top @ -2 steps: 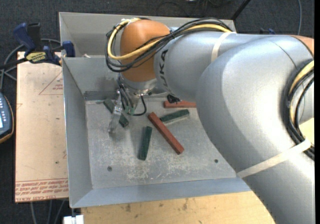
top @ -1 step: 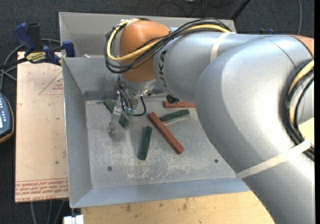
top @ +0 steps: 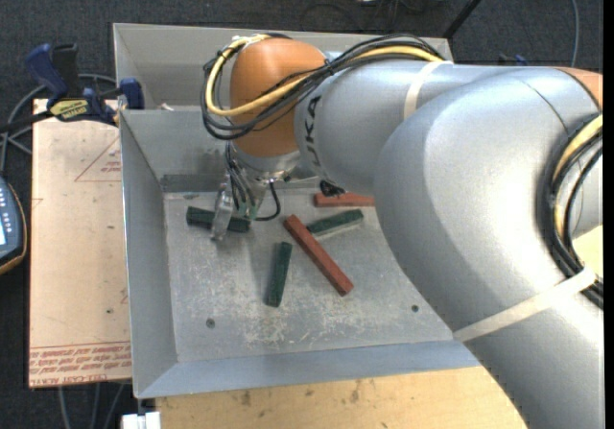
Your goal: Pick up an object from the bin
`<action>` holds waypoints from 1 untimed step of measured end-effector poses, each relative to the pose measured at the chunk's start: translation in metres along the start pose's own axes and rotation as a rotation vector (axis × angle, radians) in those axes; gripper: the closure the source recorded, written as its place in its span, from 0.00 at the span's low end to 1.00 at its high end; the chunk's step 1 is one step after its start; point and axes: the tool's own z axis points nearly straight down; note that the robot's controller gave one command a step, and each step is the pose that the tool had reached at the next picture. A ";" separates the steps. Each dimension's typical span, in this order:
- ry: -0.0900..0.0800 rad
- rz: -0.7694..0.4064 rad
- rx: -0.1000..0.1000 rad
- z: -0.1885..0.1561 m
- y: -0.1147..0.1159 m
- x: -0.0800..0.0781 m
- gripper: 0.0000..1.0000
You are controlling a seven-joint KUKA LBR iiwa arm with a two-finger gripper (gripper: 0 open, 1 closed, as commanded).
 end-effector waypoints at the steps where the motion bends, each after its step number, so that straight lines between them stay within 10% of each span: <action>1: -0.008 -0.001 -0.004 -0.081 0.002 -0.002 1.00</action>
Offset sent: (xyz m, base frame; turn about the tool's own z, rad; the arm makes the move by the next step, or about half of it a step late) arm 0.0001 0.0000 0.0751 0.0000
